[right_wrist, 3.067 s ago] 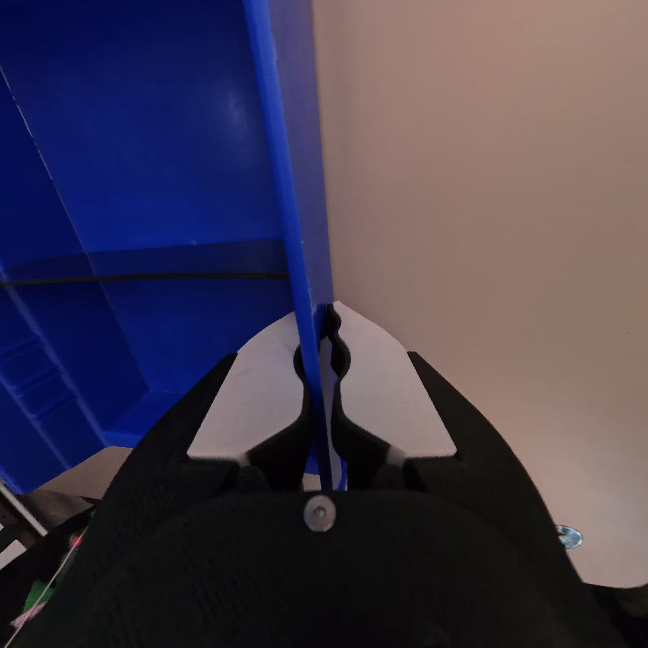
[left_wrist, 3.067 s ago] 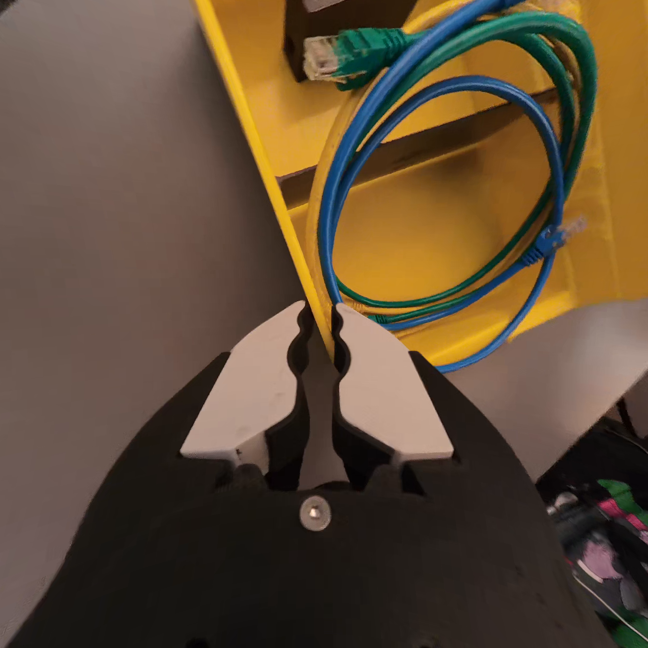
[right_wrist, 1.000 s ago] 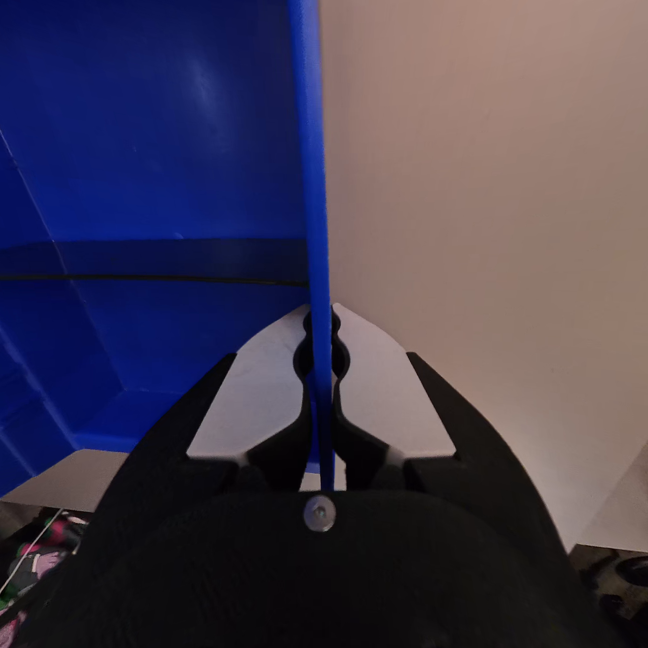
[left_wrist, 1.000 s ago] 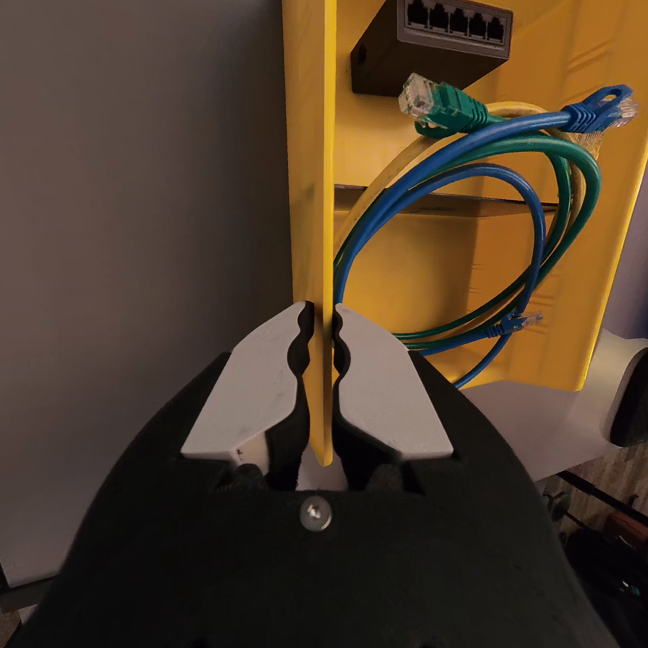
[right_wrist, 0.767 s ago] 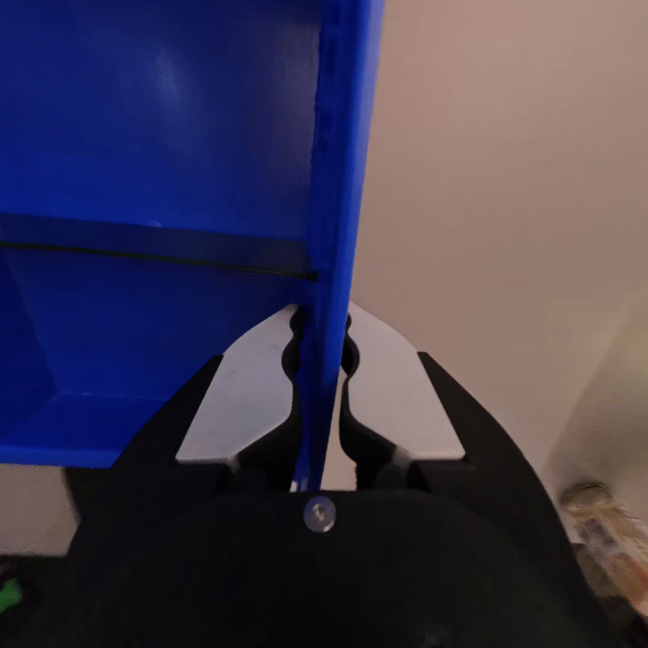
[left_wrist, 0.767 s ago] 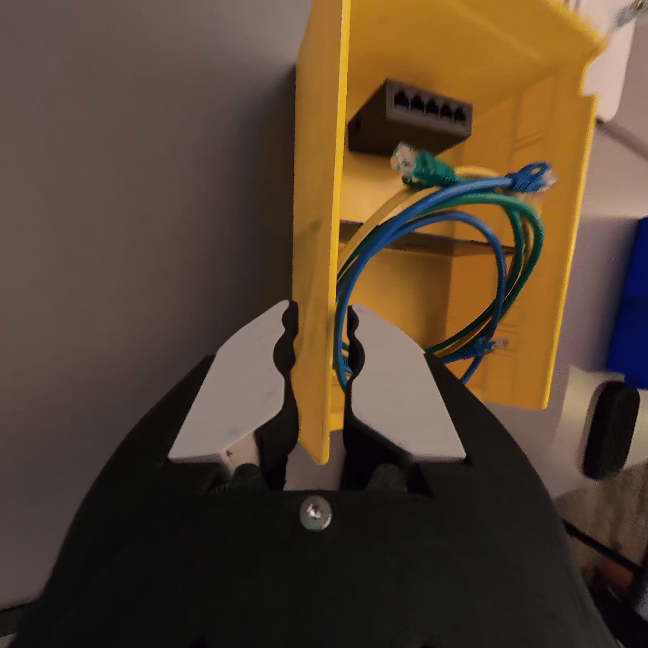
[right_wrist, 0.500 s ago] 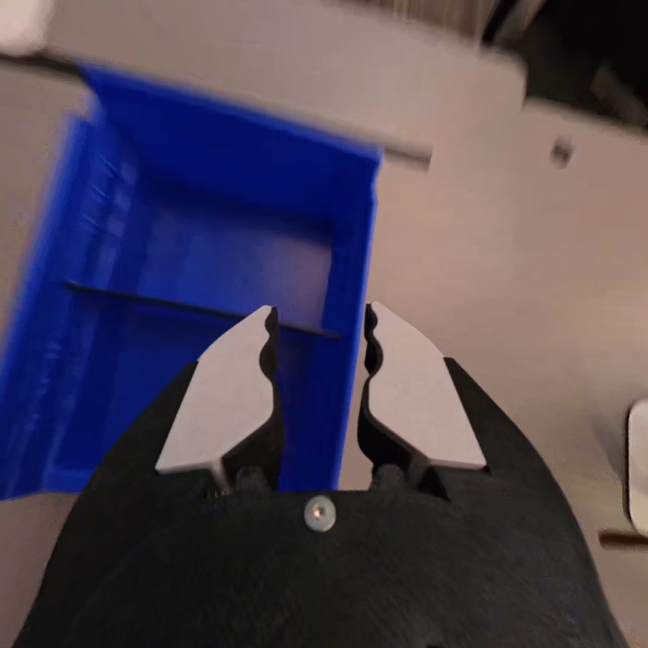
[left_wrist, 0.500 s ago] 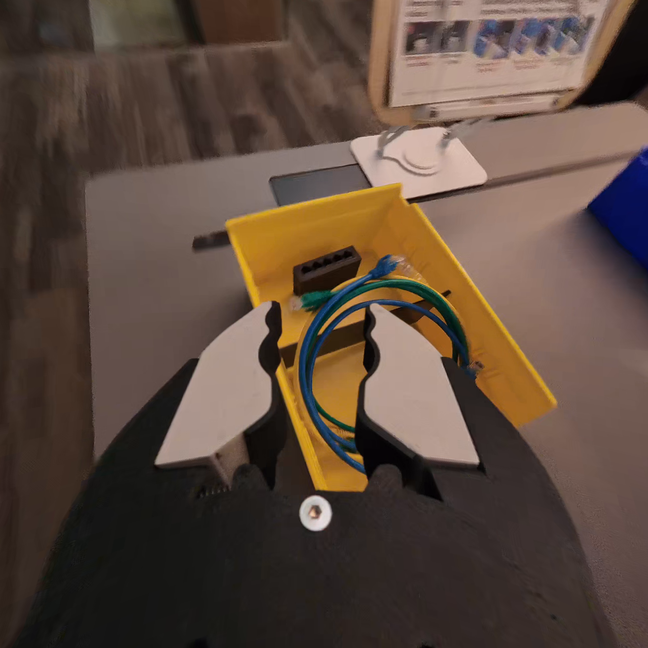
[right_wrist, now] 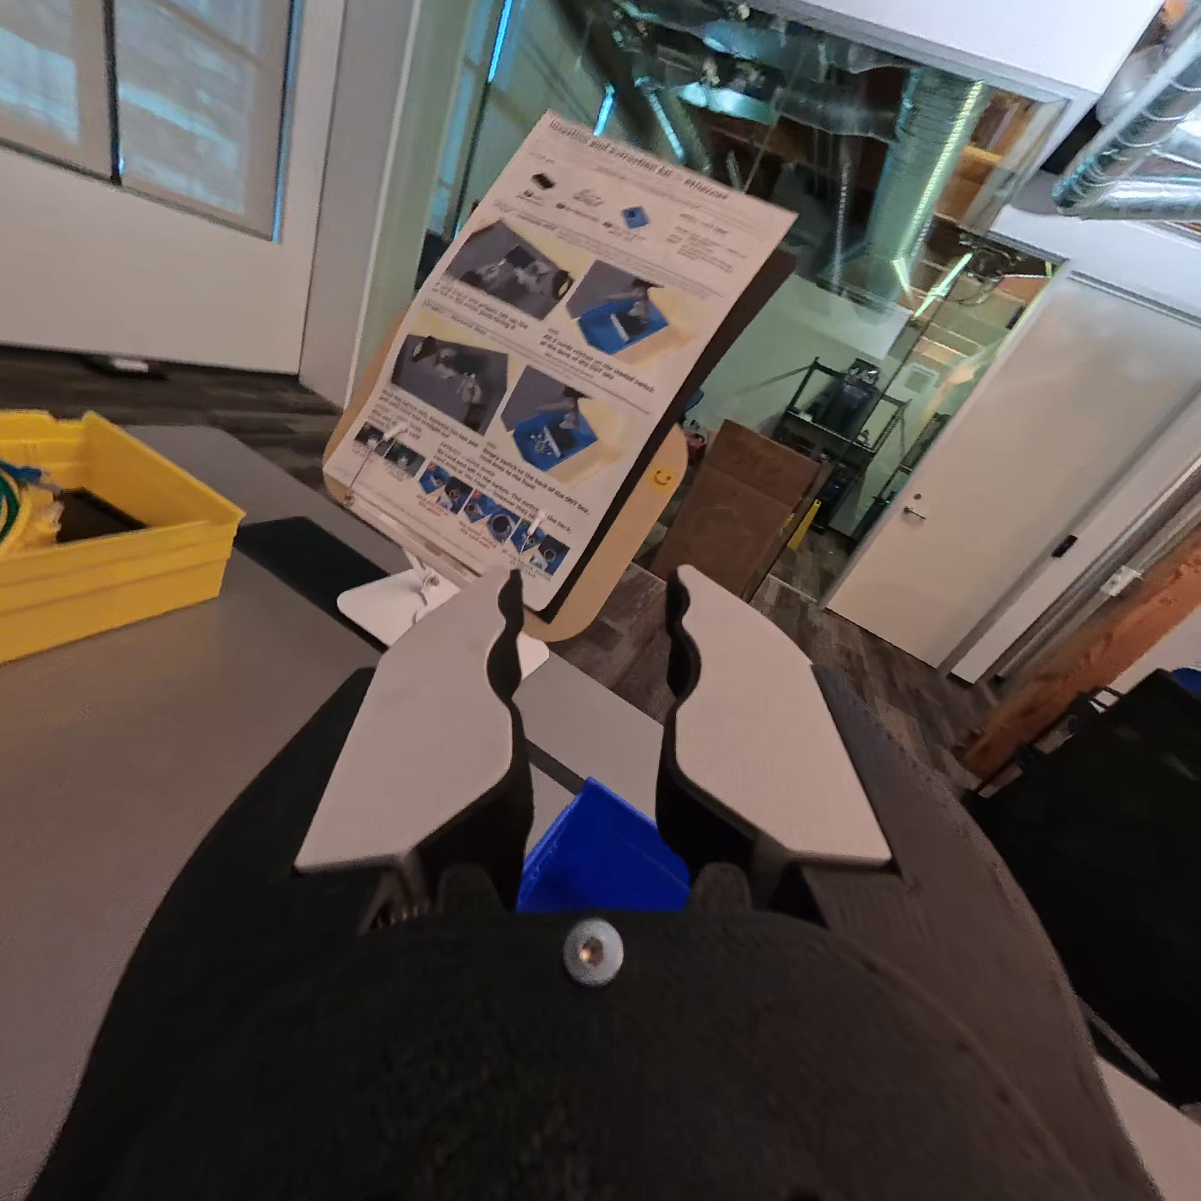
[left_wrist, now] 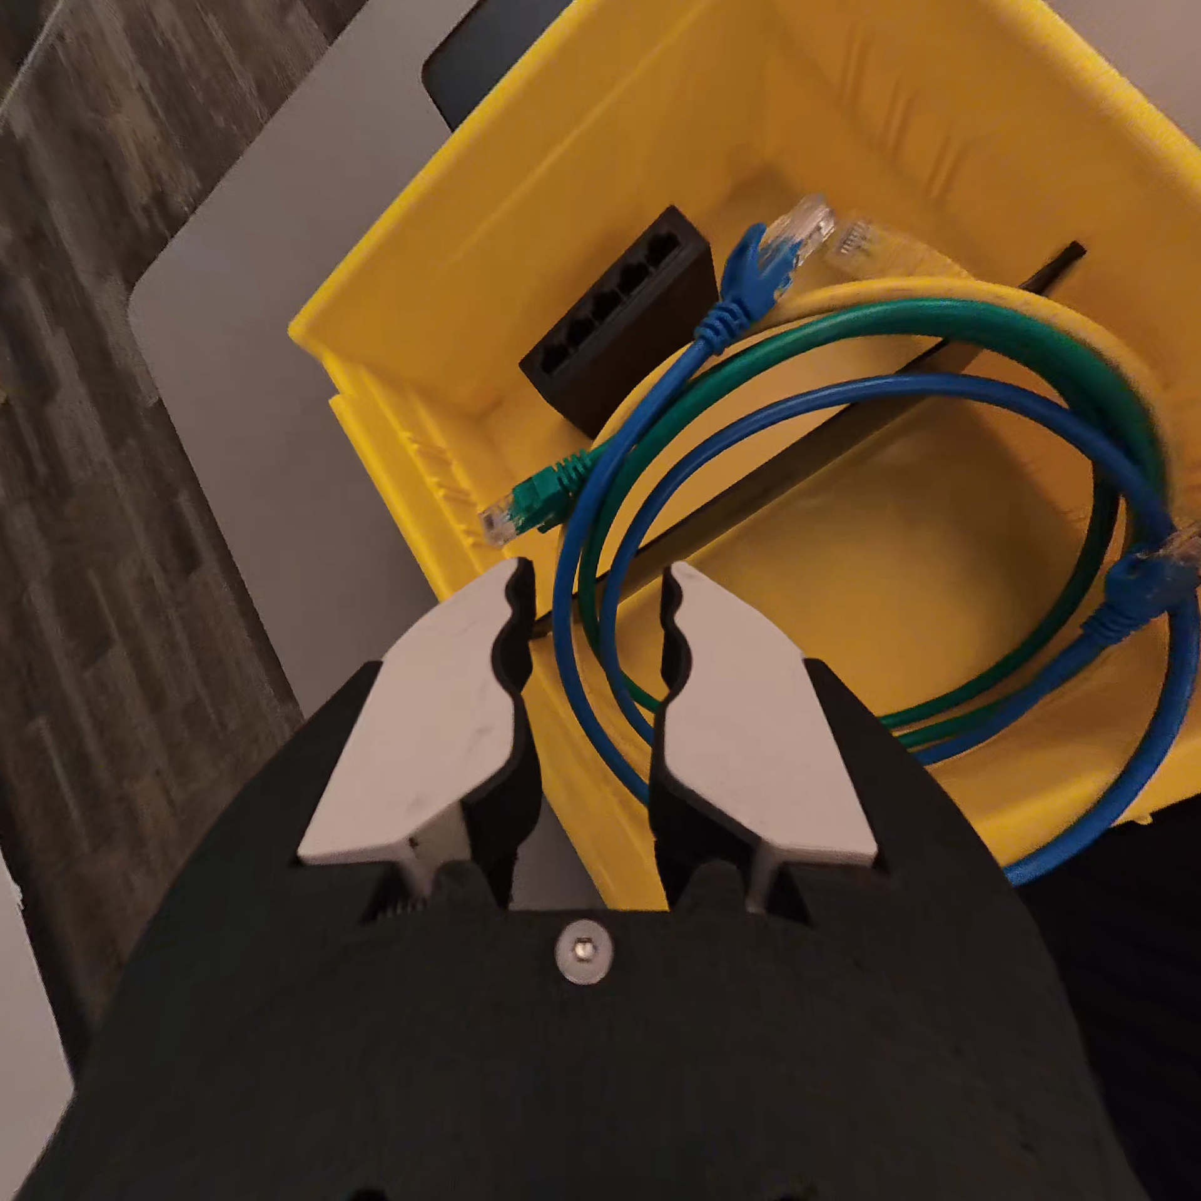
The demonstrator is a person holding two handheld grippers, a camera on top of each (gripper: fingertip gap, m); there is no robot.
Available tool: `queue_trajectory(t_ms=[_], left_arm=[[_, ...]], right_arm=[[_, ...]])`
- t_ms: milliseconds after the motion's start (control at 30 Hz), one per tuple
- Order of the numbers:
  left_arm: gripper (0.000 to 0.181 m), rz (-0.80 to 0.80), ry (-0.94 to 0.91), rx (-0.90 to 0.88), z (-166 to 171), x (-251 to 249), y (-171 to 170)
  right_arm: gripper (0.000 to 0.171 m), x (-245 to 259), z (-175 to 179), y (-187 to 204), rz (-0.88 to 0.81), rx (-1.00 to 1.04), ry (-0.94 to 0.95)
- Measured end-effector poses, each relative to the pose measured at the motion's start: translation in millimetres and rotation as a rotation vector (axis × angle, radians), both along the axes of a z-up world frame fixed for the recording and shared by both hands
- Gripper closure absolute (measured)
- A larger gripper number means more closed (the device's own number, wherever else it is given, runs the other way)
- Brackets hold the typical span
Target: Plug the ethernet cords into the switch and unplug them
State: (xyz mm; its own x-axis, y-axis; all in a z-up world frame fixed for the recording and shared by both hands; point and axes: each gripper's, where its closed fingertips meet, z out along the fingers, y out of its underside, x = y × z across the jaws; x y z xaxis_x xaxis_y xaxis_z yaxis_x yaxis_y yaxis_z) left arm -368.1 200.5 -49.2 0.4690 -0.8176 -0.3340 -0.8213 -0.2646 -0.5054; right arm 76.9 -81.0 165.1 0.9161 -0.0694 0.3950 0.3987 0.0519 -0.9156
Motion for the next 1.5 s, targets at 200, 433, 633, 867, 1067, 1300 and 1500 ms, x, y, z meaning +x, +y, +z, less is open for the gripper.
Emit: queue_trajectory(t_ms=[200, 433, 633, 867, 1067, 1300, 1500], left_arm=[[0.162, 0.015, 0.113, -0.010, -17.2, -10.0, 5.5], [0.176, 0.032, 0.117, 0.049, 0.7, -17.4, 4.2], [0.171, 0.057, 0.122, 0.036, -3.7, -18.8, 6.9], [0.159, 0.056, 0.179, -0.003, -24.8, -17.6, 13.8], [0.170, 0.056, 0.226, -0.007, -15.0, -22.7, 2.3], [0.170, 0.084, 0.256, 0.012, 3.4, -31.7, -13.1], [0.169, 0.091, 0.239, -0.014, -7.1, -29.6, -5.8]], right_arm=[[0.128, 16.5, -25.9, 19.0, -0.032, -0.098, -0.026], [0.130, 9.4, -32.7, 28.9, -0.007, -0.121, -0.042], [0.130, 7.4, -34.3, 28.8, -0.029, -0.135, -0.076], [0.130, 3.1, -36.0, 29.7, -0.045, -0.152, -0.125], [0.130, 1.9, -34.6, 28.1, -0.056, -0.155, -0.154], [0.131, 4.9, -31.0, 24.9, -0.062, -0.140, -0.150], [0.132, 7.7, -30.7, 23.7, -0.063, -0.138, -0.142]])
